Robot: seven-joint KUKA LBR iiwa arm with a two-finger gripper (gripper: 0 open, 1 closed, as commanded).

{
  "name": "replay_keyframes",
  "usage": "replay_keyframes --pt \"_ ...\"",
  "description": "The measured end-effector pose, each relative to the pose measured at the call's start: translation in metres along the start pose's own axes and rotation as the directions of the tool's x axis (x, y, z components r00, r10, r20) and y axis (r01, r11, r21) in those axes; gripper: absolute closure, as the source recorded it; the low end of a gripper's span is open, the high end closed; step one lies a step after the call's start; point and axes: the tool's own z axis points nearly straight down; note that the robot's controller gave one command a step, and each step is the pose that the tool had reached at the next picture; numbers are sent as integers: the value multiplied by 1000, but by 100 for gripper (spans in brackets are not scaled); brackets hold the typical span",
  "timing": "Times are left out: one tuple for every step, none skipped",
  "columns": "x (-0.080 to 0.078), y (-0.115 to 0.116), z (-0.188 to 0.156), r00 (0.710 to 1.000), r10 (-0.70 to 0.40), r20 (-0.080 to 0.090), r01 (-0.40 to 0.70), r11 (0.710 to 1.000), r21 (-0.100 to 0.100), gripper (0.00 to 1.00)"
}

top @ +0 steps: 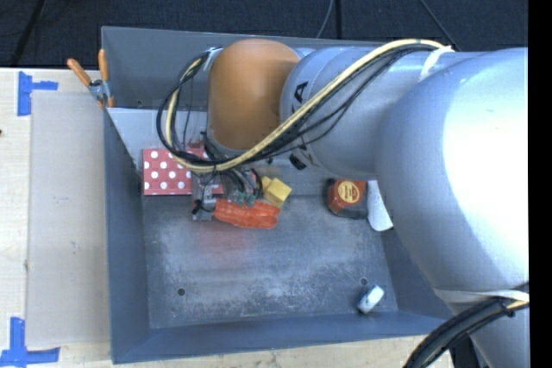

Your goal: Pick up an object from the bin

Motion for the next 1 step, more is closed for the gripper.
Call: replay_keyframes --pt "0 0 -4 1000 -1 -1 1 1000 0 100"
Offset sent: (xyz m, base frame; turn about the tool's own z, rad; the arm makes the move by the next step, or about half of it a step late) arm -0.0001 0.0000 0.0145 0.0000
